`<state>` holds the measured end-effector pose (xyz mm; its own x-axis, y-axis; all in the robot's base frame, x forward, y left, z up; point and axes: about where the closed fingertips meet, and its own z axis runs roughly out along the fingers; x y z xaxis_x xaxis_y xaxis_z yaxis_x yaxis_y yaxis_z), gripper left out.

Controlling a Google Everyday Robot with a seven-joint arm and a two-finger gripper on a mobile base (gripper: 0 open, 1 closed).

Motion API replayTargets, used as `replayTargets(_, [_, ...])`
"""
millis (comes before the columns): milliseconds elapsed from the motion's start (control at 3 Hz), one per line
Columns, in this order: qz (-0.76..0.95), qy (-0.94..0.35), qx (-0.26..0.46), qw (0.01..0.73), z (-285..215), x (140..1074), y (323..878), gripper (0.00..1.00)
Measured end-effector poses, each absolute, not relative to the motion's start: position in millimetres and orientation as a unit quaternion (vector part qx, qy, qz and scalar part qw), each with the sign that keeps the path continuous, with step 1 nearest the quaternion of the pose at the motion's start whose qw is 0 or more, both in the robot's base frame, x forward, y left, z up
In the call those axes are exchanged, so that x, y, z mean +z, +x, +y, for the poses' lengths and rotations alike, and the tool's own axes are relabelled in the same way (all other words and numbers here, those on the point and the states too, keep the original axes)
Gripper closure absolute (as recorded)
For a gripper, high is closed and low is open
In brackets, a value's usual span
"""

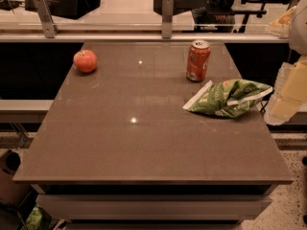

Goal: Move green jalapeno chip bag near apple

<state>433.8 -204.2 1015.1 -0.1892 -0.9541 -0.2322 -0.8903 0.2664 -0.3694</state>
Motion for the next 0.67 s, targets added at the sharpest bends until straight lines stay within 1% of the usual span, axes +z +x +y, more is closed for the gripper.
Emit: replayTargets(667, [0.769, -0.596, -0.067, 0.219, -206.9, 1011.7, 442.3, 0.0])
